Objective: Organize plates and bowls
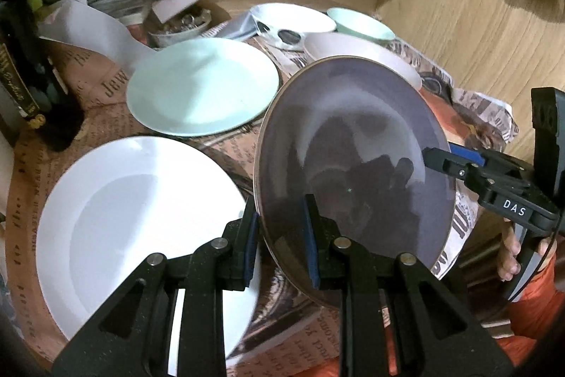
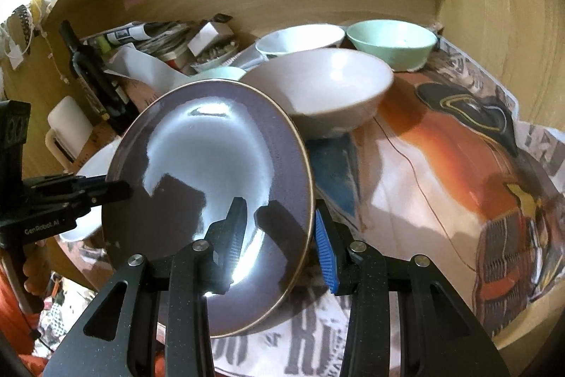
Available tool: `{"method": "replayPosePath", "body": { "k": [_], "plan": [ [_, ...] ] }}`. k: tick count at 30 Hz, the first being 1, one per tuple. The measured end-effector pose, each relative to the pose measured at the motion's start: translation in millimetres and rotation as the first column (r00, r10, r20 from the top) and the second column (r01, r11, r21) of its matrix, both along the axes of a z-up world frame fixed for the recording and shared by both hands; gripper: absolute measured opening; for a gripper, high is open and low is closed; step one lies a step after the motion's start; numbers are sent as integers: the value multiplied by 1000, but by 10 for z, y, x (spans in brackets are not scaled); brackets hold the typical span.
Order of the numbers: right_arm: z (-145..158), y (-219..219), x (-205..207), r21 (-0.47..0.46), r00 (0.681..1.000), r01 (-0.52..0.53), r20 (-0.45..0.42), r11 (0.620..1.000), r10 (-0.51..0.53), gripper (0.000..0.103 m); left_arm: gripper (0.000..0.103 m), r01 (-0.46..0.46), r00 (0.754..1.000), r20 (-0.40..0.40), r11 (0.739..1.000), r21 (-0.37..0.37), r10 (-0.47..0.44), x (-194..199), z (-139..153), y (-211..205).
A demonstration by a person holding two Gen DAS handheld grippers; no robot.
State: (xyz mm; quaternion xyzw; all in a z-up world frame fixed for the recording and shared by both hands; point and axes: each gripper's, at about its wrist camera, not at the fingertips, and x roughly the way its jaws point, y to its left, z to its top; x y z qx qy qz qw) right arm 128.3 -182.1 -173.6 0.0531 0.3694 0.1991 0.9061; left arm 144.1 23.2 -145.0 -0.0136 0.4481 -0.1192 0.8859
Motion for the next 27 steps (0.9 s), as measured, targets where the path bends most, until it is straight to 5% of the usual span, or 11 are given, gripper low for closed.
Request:
{"method": "replayPosePath", "body": {
  "k": [27],
  "plan": [
    [-169, -40, 54, 21, 998, -27, -49, 999, 28, 35, 24, -28, 999, -39, 1000, 13, 29, -67, -118, -75]
  ]
}}
